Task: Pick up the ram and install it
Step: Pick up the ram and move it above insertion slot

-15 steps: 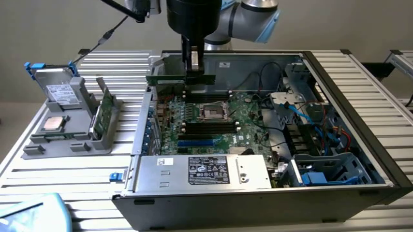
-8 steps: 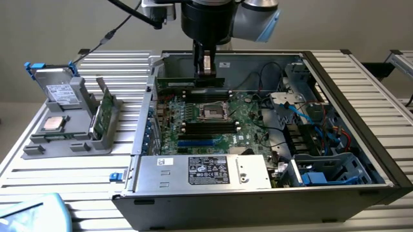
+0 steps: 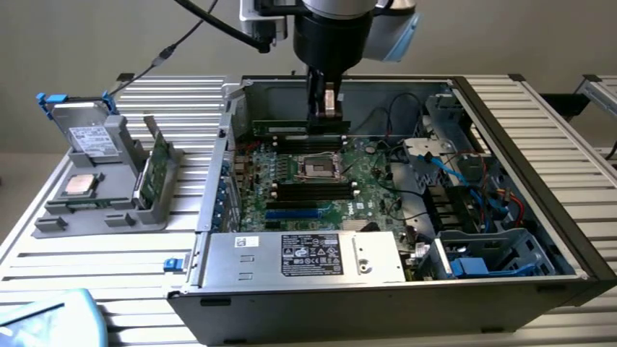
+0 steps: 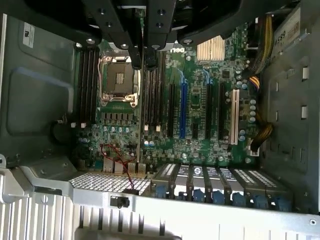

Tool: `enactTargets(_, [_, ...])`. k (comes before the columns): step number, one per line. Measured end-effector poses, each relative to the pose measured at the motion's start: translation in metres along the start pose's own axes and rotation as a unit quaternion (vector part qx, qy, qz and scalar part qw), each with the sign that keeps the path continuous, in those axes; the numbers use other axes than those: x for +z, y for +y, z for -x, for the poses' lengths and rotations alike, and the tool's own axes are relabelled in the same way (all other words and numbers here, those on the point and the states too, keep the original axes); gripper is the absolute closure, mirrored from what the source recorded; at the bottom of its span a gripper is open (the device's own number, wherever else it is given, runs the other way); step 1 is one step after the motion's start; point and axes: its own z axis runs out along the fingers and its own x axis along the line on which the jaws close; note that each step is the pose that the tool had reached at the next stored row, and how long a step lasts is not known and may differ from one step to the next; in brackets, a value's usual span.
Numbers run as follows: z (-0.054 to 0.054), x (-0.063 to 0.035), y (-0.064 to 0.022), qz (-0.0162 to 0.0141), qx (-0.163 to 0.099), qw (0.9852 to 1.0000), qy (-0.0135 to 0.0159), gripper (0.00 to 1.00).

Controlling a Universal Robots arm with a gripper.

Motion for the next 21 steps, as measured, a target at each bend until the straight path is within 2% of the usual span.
enactTargets(8, [0.003,0.0100,-0.0197,-0.0005,0.003,1.0000,0.0027,0.86])
enactTargets(15, [0.007,0.0189,-0.0259,-0.0004,0.005,0.9999,0.0098,0.86])
enactTargets(21, [0.010,0.0258,-0.0302,-0.0004,0.007,0.9998,0.0175,0.86])
